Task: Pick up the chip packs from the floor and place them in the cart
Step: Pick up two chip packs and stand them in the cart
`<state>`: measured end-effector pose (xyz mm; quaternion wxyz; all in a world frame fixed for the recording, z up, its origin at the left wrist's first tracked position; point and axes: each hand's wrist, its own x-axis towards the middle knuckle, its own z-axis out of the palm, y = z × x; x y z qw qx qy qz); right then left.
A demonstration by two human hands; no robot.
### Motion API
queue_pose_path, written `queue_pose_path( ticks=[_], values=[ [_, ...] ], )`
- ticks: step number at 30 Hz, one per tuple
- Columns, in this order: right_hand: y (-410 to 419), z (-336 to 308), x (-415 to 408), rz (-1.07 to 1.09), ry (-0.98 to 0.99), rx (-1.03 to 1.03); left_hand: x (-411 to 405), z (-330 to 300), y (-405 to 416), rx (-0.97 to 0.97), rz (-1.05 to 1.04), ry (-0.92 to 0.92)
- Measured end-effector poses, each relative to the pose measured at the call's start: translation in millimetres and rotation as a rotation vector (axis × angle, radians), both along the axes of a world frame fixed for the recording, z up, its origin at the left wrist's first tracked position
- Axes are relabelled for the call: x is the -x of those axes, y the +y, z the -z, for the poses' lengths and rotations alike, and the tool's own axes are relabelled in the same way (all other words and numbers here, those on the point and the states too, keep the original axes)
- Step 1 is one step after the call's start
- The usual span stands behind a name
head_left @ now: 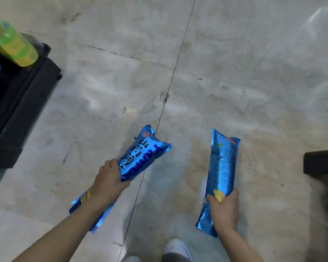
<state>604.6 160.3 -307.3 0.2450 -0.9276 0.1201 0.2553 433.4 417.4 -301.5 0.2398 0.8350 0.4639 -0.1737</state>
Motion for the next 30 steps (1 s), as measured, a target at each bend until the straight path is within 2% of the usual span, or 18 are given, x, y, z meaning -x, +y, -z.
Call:
queue_pose_path(
  ticks=[7,12,16,21,27,30],
  values=[
    [29,-251,29,-0.189,0.092,-0.143,-3,-278,-24,0.142,-0.365,-0.221],
    [60,-446,51,-0.335,0.106,-0.252,12,-482,-26,0.119,-0.497,-0.309],
    [77,-576,81,-0.482,0.049,-0.291,42,-604,-32,0.07,-0.563,-0.374],
    [83,-683,124,-0.726,-0.047,-0.365,100,-703,-51,-0.014,-0.72,-0.458],
    [85,-738,198,-1.06,0.033,-0.44,209,-757,-100,-0.114,-1.021,-0.495],
    [85,-754,246,-1.241,0.102,-0.481,272,-775,-139,-0.199,-1.237,-0.516]
  ],
)
